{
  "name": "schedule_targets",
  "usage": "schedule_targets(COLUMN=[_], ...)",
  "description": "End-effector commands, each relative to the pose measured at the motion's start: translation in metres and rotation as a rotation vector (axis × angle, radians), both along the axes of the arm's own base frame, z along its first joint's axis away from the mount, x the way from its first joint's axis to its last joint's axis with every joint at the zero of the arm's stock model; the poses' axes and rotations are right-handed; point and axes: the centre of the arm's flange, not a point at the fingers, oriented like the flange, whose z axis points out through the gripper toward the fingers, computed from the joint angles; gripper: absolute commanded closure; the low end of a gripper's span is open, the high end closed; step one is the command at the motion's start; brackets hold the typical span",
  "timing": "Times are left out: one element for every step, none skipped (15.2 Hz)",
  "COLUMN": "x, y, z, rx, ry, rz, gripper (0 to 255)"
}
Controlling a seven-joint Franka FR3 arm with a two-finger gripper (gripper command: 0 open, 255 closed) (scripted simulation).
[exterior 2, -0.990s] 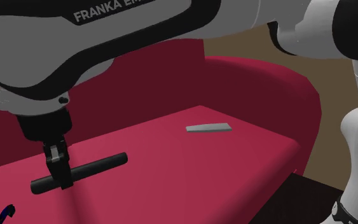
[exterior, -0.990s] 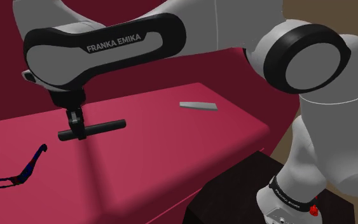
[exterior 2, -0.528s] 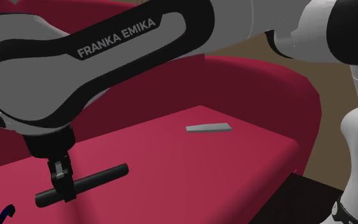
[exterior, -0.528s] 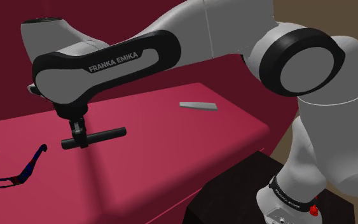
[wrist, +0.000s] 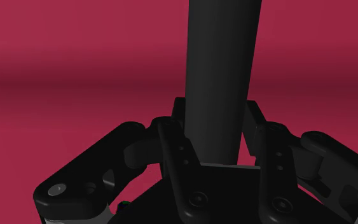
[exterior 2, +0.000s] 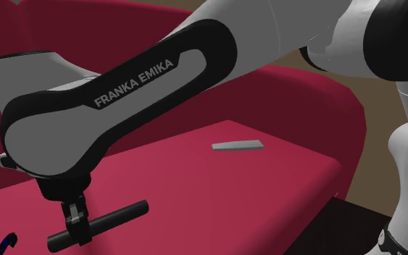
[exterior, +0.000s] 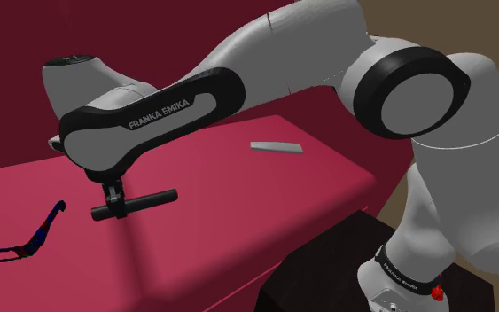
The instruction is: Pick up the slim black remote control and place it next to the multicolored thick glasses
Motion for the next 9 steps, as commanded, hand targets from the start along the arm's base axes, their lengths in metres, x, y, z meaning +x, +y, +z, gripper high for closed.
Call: schedule_targets(x=[0.0005,0.0006,0.0006,0.0006,0.0006,0.0006,0.0006,0.0006,0.0006], y=[0.0001,0.0001,0.0001,0.0001,0.0001,0.0001,0.0001,0.0001,0.0001], z=[-0.0085,-0.0085,-0.0085,-0.0085,-0.0085,-0.0085,-0.0085,-0.0085,-0.0085], rx=[0.0,0.0,0.0,0.0,0.0,0.0,0.0,0.0,0.0], ry=[-0.001,-0.001,-0.001,-0.001,-0.001,-0.001,-0.001,-0.001,-0.001], rz=[0.0,0.0,0.0,0.0,0.0,0.0,0.0,0.0,0.0], gripper=[255,255,255,255,255,255,255,255,0])
